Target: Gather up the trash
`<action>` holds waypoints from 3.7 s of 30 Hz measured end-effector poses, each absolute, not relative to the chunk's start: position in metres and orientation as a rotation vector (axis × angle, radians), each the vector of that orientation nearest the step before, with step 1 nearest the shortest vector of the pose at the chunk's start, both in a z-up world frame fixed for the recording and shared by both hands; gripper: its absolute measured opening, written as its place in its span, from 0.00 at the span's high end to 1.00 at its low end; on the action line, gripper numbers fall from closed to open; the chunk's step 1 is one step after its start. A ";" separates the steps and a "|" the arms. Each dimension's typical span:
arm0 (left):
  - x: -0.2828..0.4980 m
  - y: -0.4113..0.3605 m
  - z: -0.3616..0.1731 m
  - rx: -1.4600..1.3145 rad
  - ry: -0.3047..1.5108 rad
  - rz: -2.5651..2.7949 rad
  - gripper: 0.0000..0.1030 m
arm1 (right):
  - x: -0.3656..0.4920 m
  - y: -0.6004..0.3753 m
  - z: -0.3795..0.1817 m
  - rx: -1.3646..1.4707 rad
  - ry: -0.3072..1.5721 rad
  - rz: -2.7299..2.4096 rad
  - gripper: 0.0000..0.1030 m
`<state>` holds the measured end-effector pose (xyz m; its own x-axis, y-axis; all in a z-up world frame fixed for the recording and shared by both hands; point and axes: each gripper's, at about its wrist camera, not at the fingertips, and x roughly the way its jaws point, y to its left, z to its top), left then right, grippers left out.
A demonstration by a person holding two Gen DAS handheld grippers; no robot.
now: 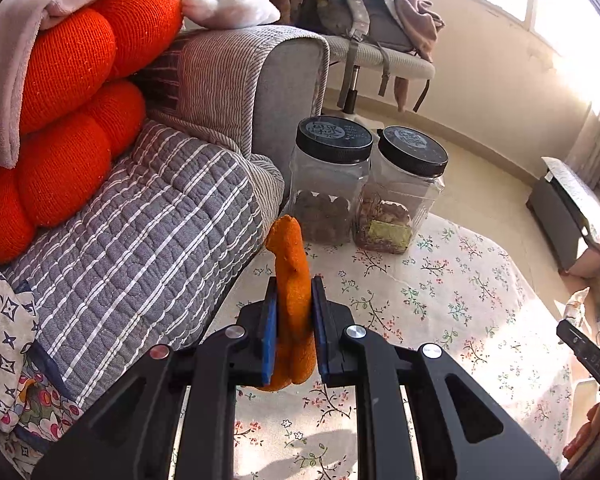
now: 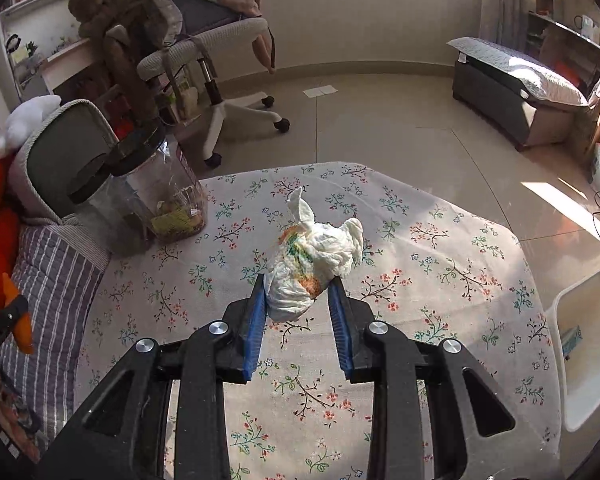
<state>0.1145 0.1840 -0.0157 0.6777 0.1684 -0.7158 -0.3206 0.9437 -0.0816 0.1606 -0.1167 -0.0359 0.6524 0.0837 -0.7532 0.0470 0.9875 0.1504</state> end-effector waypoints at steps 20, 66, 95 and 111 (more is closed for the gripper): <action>0.101 0.017 -0.001 -0.121 0.702 0.072 0.83 | 0.105 -0.257 -0.010 0.075 0.741 -0.207 0.71; 0.080 -0.411 -0.005 0.101 0.809 -0.750 0.37 | -0.038 -0.570 -0.034 0.439 0.642 -1.015 0.07; 0.019 -0.153 0.011 0.065 0.630 -0.153 0.06 | -0.037 -0.336 -0.023 0.217 0.540 -0.529 0.07; 0.021 -0.068 -0.037 -0.054 0.752 -0.053 0.06 | -0.016 -0.263 -0.047 0.086 0.617 -0.380 0.07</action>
<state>0.0213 -0.0681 -0.0370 0.7291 -0.0676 -0.6811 0.0285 0.9973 -0.0684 -0.0160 -0.2627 -0.0473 0.7493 -0.3215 -0.5790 0.3721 0.9276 -0.0336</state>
